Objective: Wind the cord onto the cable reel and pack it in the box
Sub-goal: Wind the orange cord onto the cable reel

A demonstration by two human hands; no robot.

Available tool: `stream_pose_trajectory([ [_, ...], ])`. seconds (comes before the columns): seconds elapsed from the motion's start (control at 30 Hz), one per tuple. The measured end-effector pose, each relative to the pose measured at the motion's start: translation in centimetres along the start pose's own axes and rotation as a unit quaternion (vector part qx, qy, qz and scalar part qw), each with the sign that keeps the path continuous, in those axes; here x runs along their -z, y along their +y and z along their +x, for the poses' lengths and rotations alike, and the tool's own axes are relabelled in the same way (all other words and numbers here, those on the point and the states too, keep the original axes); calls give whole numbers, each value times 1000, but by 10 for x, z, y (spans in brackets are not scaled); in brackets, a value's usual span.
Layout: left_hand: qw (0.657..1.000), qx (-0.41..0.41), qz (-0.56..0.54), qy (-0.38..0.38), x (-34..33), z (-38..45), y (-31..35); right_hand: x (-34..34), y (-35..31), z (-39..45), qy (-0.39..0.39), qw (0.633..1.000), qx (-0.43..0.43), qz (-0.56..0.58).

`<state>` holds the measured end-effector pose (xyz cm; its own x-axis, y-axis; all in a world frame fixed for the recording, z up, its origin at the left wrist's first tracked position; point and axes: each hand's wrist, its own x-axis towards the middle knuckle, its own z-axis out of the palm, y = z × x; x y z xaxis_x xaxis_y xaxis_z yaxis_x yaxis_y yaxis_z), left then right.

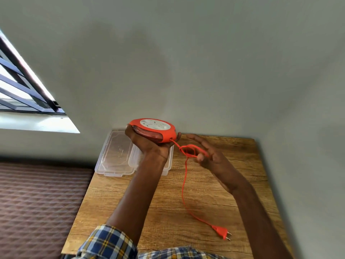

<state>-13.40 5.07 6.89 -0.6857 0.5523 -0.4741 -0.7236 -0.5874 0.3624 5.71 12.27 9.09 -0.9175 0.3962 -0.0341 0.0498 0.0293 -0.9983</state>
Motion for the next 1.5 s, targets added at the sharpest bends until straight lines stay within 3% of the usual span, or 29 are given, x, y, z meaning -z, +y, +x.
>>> stream_pose_trajectory([
  [0.23,1000,7,16,-13,1,-2,-5,-7,0,3,11,995,3,-102],
  [0.53,999,17,27,-19,3,1,-6,-14,-3,1,79,995,-15,-54],
  [1.03,999,23,44,-16,-2,-8,-5,-3,14,3,84,993,-56,58],
  [1.37,998,46,25,-25,-1,-3,-12,-1,22,5,95,959,-119,238],
  [1.5,998,48,22,-40,1,2,-15,-3,19,6,144,958,-151,199],
])
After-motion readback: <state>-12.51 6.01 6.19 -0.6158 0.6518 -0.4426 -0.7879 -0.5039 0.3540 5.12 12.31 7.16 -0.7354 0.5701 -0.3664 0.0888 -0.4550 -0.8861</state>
